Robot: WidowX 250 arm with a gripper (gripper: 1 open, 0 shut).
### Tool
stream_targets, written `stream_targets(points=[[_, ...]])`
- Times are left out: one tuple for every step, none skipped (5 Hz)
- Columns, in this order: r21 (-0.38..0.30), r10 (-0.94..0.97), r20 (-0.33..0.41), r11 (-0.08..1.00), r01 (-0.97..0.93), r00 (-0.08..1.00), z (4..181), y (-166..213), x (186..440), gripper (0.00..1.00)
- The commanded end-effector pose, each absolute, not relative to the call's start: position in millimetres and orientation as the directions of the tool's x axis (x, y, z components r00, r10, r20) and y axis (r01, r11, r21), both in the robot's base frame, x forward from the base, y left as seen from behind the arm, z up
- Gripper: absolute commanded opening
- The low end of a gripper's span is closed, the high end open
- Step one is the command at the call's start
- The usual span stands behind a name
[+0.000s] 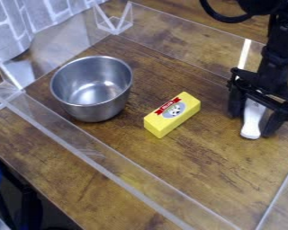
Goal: Put the white object in the silver pot
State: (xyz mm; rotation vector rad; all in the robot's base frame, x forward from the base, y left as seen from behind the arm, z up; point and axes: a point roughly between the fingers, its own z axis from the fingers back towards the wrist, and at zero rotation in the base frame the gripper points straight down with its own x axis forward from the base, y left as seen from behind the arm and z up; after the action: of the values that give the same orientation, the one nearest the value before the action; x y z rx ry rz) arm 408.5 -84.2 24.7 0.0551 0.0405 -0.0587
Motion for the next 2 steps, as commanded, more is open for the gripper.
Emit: stream_targets(points=[[0.051, -0.033, 0.008, 0.998, 0.033, 0.999, 37.9, -72.5, 422.0, 0.00], [0.054, -0.028, 0.005, 0.998, 0.027, 1.000, 34.2, -67.5, 425.7, 0.00]])
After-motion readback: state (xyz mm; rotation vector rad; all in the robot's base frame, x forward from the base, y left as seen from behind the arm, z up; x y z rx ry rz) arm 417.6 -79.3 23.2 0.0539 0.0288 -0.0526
